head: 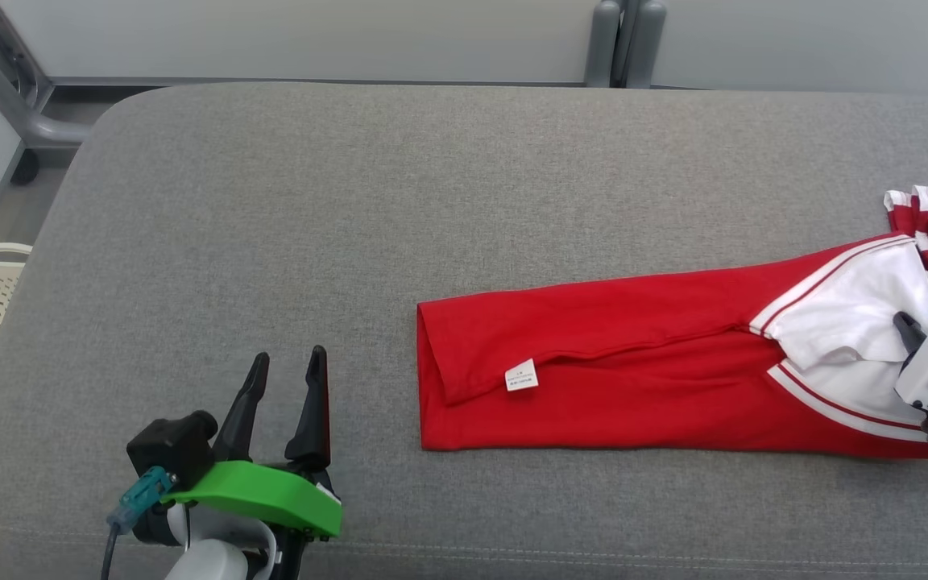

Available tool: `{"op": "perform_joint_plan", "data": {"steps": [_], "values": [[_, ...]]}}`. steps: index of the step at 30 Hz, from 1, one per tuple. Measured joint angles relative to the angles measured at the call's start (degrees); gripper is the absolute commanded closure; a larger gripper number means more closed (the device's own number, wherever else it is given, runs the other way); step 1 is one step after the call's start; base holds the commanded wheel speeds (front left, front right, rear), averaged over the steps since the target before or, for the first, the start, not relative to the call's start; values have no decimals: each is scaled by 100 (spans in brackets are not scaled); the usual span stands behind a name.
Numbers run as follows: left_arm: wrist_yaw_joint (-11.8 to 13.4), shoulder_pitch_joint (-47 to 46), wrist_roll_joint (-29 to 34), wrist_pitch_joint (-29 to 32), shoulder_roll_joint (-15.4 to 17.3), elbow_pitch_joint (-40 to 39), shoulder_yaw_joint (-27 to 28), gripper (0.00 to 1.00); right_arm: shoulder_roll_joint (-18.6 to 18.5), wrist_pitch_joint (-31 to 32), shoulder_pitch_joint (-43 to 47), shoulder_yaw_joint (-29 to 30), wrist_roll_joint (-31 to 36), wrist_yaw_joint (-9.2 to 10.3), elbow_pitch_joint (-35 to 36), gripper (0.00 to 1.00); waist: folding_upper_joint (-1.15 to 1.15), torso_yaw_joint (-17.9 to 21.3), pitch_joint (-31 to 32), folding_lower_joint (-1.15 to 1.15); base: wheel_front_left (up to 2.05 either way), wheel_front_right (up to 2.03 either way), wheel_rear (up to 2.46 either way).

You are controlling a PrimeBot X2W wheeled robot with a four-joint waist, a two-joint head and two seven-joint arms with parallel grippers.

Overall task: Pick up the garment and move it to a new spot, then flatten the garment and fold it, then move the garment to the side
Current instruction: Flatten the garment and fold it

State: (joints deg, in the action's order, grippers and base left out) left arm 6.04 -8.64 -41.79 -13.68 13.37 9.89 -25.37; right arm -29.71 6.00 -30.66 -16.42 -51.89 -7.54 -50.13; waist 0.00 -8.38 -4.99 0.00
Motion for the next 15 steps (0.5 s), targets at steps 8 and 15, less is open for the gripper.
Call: {"op": "perform_joint_plan", "data": {"steps": [8, 15], "values": [[-22, 54, -44, -34, -93, 45, -10, 0, -63, 257, 79, -328, -87, 2, 1031, 100, 0, 153, 120, 0, 0, 0, 0], [-60, 66, -59, -57, -152, 116, -10, 0, -14, 594, 234, -641, 109, 4, 2029, 100, 0, 179, 230, 0, 0, 0, 0]]}}
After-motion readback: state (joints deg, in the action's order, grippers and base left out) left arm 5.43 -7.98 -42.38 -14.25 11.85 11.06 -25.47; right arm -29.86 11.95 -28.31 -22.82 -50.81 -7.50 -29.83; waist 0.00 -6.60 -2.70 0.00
